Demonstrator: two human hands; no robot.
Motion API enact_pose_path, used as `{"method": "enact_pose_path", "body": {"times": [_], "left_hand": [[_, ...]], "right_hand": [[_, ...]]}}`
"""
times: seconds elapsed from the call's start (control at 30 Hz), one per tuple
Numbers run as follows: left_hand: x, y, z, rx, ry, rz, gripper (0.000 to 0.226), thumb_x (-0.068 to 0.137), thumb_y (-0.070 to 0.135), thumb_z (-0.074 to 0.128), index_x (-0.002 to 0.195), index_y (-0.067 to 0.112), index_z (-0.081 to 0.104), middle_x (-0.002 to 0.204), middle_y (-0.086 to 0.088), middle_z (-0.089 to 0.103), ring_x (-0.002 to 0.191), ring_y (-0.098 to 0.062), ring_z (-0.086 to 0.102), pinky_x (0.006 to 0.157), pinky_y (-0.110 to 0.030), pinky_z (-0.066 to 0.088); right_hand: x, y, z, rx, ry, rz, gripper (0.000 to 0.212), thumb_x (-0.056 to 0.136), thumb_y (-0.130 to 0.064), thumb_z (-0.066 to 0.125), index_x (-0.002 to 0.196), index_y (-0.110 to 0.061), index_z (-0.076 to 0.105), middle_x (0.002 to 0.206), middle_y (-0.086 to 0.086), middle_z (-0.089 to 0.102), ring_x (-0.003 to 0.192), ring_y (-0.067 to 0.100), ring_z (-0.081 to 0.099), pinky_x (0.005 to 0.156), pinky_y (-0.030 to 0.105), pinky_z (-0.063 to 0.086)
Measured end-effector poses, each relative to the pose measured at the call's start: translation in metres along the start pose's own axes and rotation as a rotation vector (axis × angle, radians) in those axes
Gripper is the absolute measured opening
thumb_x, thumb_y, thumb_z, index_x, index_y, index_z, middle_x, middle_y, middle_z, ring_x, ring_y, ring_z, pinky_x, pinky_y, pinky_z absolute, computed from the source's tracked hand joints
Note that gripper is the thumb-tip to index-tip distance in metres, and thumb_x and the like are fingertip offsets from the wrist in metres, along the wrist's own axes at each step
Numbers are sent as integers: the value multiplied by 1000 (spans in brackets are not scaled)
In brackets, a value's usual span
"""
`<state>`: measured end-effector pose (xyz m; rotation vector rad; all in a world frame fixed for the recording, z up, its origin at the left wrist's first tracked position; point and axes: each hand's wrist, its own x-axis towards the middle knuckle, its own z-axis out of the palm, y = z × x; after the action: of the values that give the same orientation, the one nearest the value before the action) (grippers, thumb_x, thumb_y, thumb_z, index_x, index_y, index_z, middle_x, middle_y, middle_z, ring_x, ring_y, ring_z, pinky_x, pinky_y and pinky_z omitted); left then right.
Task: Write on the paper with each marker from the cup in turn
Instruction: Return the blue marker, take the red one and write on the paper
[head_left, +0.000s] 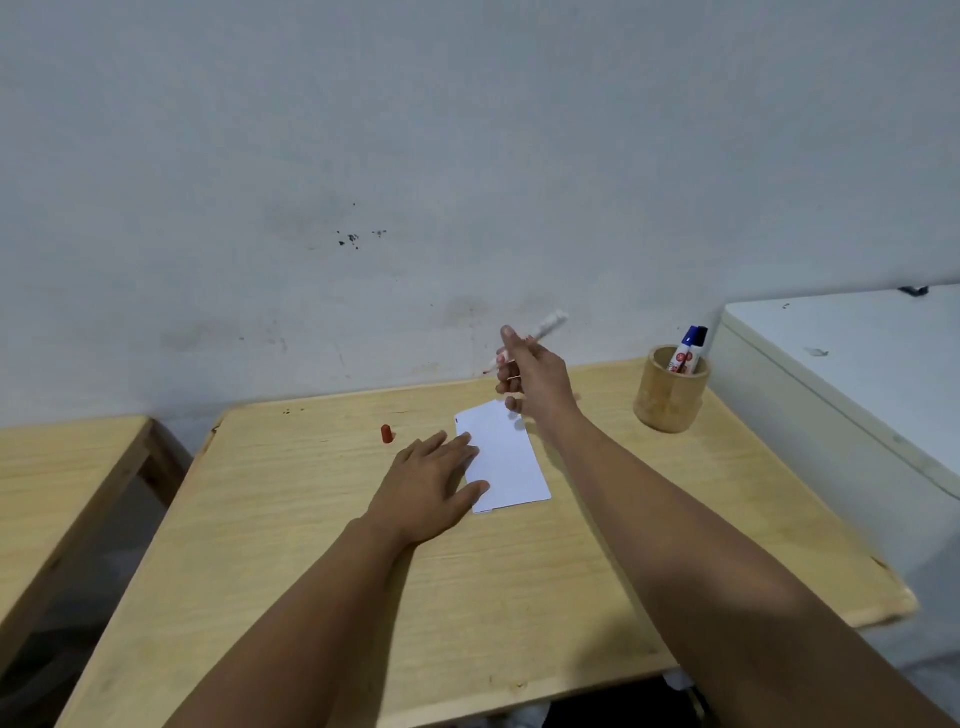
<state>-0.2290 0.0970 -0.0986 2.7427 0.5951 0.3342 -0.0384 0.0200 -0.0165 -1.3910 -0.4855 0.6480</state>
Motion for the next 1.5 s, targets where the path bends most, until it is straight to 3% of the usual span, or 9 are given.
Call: {"method": "enact_pose_path", "body": {"times": [0.17,0.33,0.43,0.57,0.7,0.87,0.97,1.13,1.5], "left_hand": [[1,-2,3,-18,19,-9,67,94,68,41,150,32,49,164,14,36,155,-18,24,125,-48,22],[0,-3,5,-19,32,-7,66,95,68,41,150,32,49,164,14,37,156,-18,24,125,-48,21],[-1,-3,4,-28,34,-9,64,96,66,43,150,32,49,164,14,36,156,-17,23,126,-47,20],[-1,-3,3,-31,36,-10,62,96,63,49,150,31,49,164,13,37,156,-18,25,125,-46,21],[0,-5,3,-34,38,-27,67,94,65,52,151,29,50,164,12,37,155,-17,25,125,-45,23],[1,-5,3,-25,32,-20,70,93,68,48,151,29,49,165,11,36,156,-17,25,125,-45,23],[1,-7,2,81,47,-59,82,89,78,39,153,26,46,165,4,37,155,-20,28,124,-47,24],[-4,-13,6,130,75,-141,99,83,90,29,154,23,43,168,3,31,157,-16,20,126,-45,11],[-4,-13,7,93,111,-141,96,82,89,36,152,24,46,166,5,34,157,-14,20,126,-43,10]], "right_hand": [[1,28,25,-32,77,-52,57,109,-54,55,75,-14,78,56,-4,74,45,7,63,44,19,50],[15,39,38,19,91,22,75,106,-69,46,67,-18,84,43,-6,58,36,6,43,39,17,40],[28,45,39,50,114,50,67,103,-69,54,77,-17,85,45,-8,51,37,7,40,39,18,35],[39,66,32,51,98,42,40,104,-47,69,89,-12,80,59,-4,66,47,11,55,53,27,55],[40,74,25,-83,54,-26,24,103,-37,72,88,-19,77,67,-4,74,56,13,68,62,32,63],[29,81,19,-270,24,-78,31,89,-53,76,75,-26,80,68,0,79,58,14,73,61,32,64],[26,87,21,-341,19,-97,23,87,-41,71,77,-20,75,72,2,82,61,19,76,66,47,66],[24,88,22,-394,33,-101,27,81,-41,67,68,-18,68,70,5,81,72,36,79,74,62,66],[21,86,24,-450,12,-119,27,83,-44,68,66,-23,70,69,2,79,74,31,78,75,60,65]]}}
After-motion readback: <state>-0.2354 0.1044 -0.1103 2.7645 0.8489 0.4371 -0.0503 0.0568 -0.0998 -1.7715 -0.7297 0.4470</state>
